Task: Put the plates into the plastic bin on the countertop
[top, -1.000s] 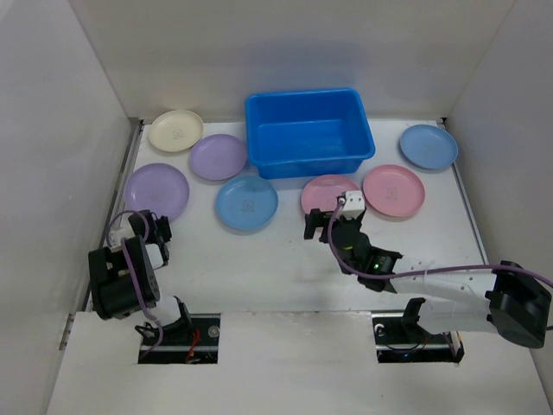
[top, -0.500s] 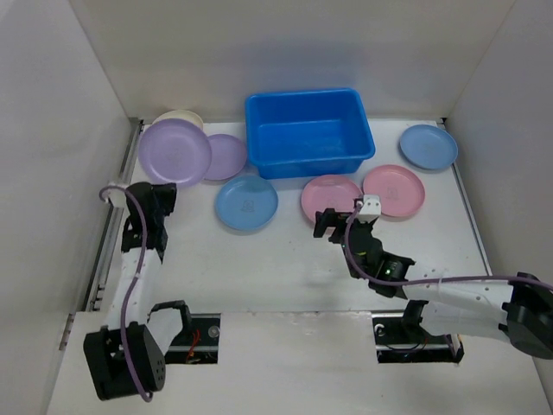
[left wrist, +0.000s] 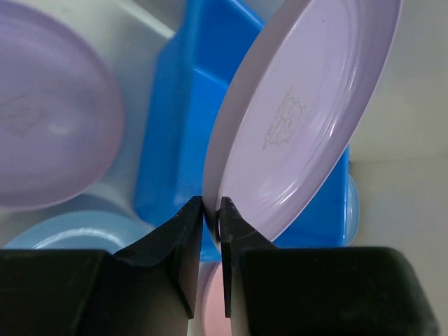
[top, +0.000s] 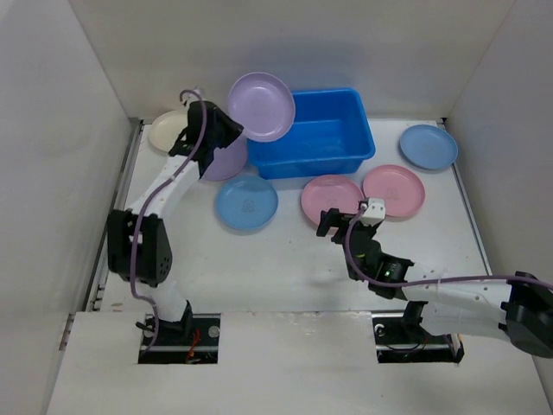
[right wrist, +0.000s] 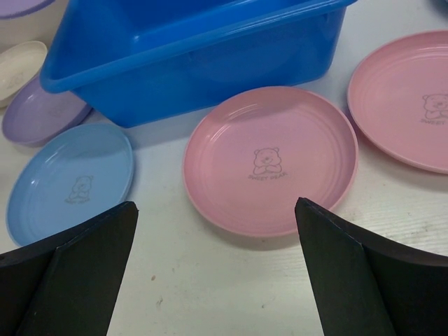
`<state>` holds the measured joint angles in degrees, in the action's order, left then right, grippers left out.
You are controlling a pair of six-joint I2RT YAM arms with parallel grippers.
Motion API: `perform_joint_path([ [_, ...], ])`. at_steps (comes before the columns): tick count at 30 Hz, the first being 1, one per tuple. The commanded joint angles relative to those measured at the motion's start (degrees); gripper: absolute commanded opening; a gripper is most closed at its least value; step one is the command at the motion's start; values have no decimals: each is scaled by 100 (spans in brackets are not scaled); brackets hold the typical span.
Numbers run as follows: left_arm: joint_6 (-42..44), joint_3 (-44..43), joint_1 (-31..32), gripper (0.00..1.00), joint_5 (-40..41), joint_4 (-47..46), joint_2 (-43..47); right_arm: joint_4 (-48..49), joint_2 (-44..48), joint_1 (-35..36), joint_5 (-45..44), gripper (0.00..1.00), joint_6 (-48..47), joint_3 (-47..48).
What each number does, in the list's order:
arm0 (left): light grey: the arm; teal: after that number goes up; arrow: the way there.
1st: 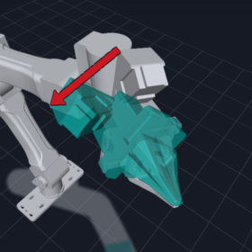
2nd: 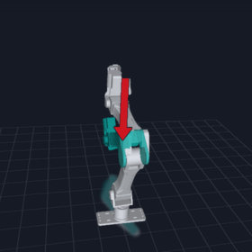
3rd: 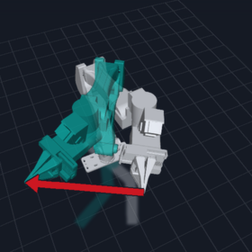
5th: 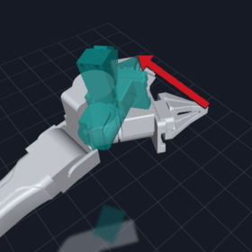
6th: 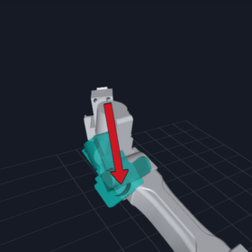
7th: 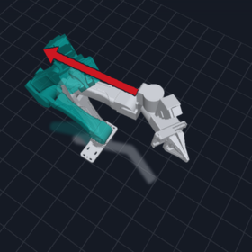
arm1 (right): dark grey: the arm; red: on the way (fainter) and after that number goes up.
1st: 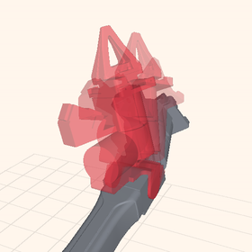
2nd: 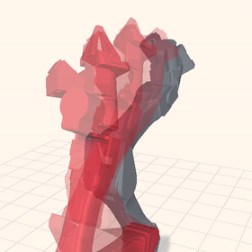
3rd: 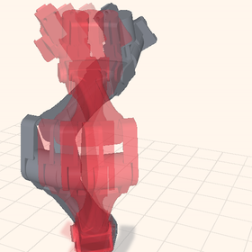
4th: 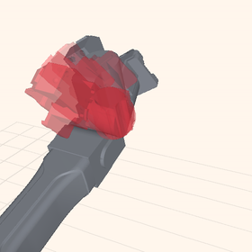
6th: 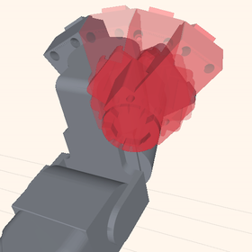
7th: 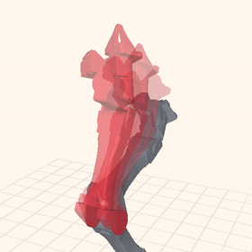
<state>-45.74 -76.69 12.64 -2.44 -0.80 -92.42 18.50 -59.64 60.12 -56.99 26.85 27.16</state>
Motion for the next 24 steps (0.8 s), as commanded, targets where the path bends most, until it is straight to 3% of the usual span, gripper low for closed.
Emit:
perform_joint_path([
  [1, 530, -1021, 286, 12, -336, -35, -582, 277, 119, 40, -58, 100, 188, -79],
  [15, 1470, -4072, 884, 13, -477, 949, -3368, 224, -22, -180, 303, 100, 277, -9],
  [24, 1901, -4724, 1069, 15, -521, 1064, -4204, 206, -65, -207, 312, 100, 277, 26],
])
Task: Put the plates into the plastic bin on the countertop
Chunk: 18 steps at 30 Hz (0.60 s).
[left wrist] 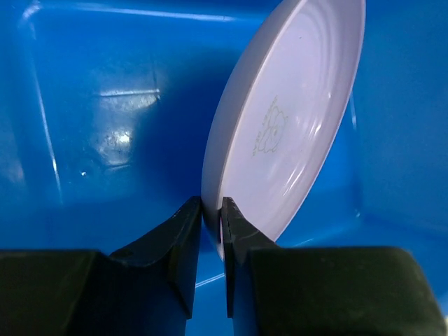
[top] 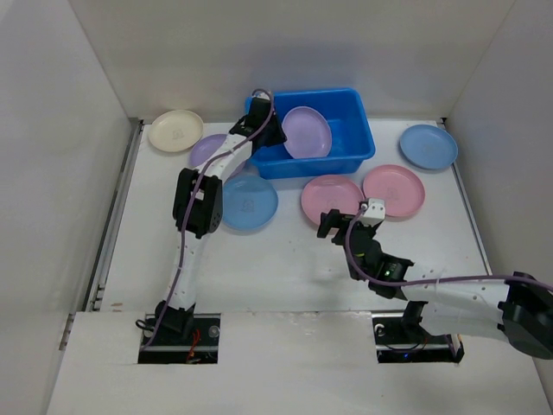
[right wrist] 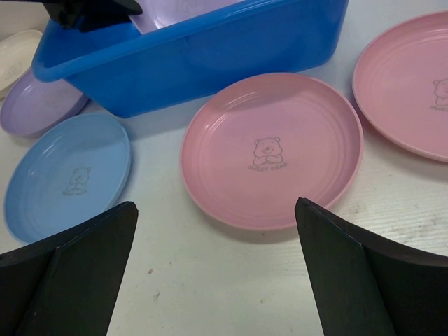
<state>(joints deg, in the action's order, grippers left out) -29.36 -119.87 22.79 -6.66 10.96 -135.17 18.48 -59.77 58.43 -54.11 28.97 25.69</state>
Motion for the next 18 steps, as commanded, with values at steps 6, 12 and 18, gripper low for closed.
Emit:
perform_joint_path([
  [6, 519, -475, 125, 23, -38, -138, 0, 165, -175, -30, 23, 100, -14, 278],
  [12, 695, -493, 230, 44, 94, -217, 473, 94, -263, -30, 23, 100, -58, 366],
  [18, 818, -248, 520, 70, 366, -226, 1764, 7, -281, -30, -12, 100, -216, 480],
])
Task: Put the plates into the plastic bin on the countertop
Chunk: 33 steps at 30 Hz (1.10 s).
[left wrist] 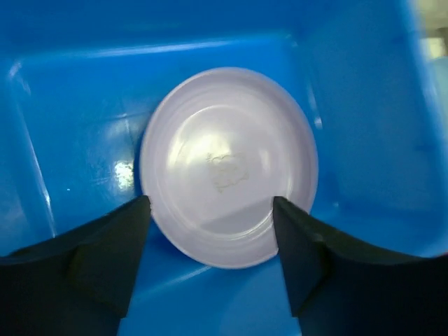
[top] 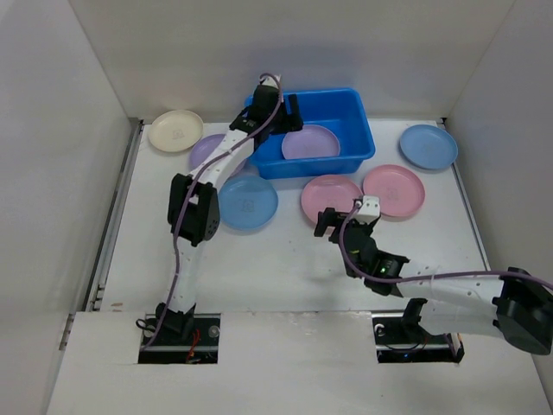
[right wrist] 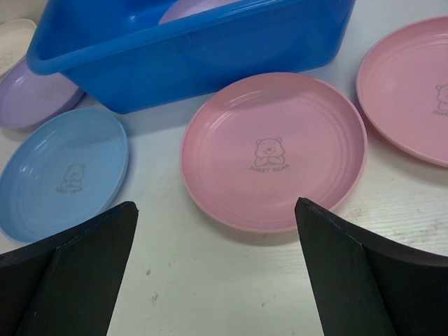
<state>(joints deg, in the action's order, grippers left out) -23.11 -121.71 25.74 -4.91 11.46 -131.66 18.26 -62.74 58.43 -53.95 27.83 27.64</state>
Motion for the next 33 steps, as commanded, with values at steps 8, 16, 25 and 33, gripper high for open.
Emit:
perform_joint_path([
  [8, 764, 3086, 647, 100, 1692, -513, 4688, -946, 604, -722, -28, 100, -112, 427],
  [16, -69, 7402, 691, 100, 3355, -821, 7485, -2370, 403, -2594, 2018, 100, 802, 804],
  [25, -414, 9146, 1095, 100, 4049, -1093, 8330, -2564, -475, -3773, 3742, 78, 1346, 1235],
  [33, -132, 9596, 1394, 100, 4551, -1515, 8841, -3047, -1248, -3870, 3954, 68, 1646, 1586],
])
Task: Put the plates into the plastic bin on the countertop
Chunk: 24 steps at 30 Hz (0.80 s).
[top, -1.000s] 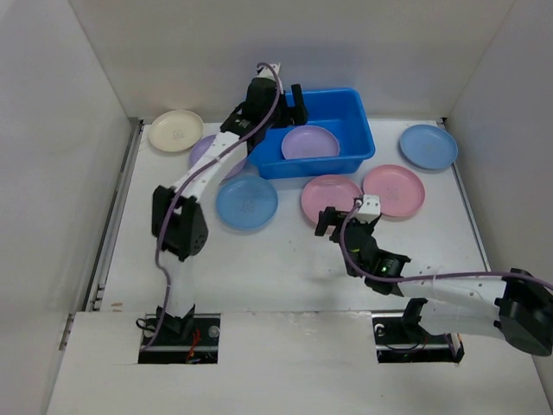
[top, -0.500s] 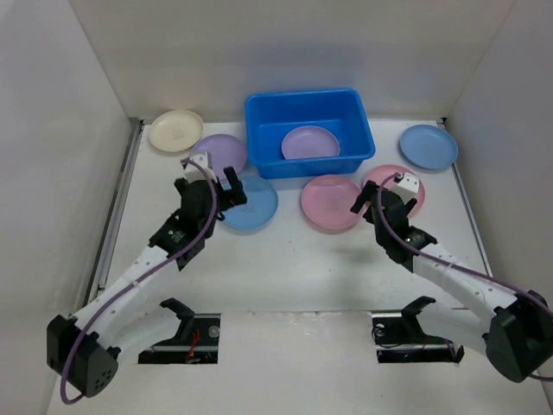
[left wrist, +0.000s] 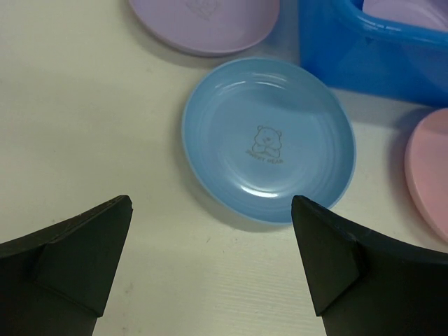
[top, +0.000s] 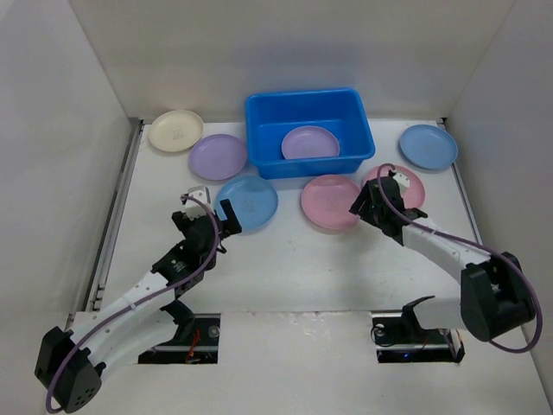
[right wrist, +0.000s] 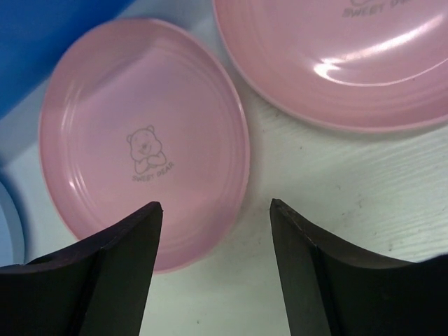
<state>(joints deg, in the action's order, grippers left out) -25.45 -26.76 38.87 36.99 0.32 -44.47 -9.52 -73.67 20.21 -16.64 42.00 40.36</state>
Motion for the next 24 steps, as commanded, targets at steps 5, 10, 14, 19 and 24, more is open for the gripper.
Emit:
perform_joint_path([
  [5, 102, 198, 221, 100, 361, -603, 131, -437, -420, -109, 240, 66, 326, 297],
  [10, 119, 259, 511, 100, 379, -840, 70, -454, -701, -302, 504, 59, 388, 271],
  [14, 119, 286, 582, 100, 414, -910, 70, -446, -956, -294, 557, 56, 406, 350],
  [19, 119, 330, 635, 100, 414, -963, 70, -463, -1132, -294, 592, 52, 511, 481],
  [24, 119, 347, 643, 100, 414, -963, 114, -481, -1202, -294, 636, 37, 520, 552],
])
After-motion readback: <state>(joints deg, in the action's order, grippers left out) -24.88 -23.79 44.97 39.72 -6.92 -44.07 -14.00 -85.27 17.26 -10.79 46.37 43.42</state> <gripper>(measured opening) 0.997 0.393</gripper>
